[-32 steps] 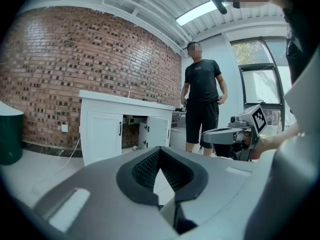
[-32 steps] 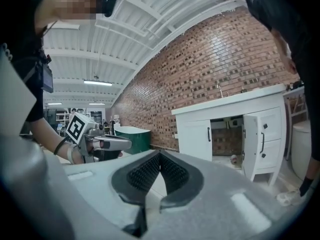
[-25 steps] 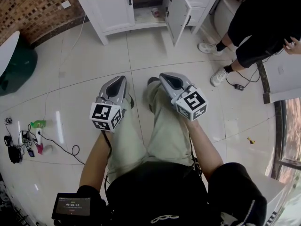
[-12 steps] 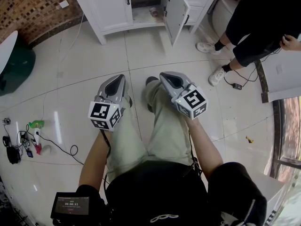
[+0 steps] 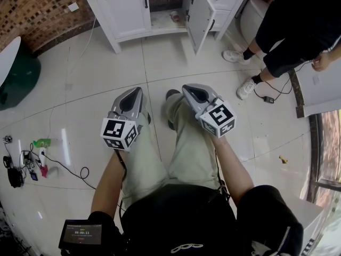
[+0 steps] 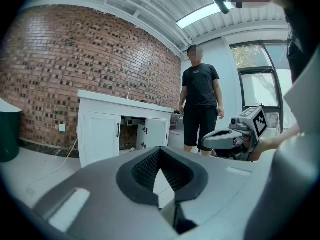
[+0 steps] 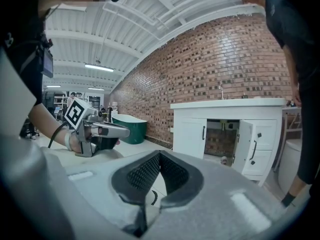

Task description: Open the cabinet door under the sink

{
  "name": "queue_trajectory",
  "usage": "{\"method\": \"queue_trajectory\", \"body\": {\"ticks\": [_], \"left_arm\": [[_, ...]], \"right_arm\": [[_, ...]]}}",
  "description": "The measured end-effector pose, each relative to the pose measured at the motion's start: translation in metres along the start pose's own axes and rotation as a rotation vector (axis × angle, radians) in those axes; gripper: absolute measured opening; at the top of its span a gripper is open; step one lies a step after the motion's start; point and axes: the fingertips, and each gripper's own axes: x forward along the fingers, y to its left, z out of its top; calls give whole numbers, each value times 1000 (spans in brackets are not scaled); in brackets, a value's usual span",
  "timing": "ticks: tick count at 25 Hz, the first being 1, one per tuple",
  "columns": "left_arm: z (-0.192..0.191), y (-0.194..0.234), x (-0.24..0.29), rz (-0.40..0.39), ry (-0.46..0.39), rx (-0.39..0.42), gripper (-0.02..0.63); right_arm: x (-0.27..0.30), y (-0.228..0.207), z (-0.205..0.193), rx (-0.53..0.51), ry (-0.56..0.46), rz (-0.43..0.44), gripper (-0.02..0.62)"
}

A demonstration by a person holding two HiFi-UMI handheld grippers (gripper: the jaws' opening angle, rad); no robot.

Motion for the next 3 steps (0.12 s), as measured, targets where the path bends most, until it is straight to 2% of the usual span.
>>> {"method": "queue_trajectory", "body": {"ticks": [3], "left_arm": [[1, 3, -2, 2, -4, 1, 15]], "right_arm": [[2, 1, 0, 2, -4, 5, -9]]}}
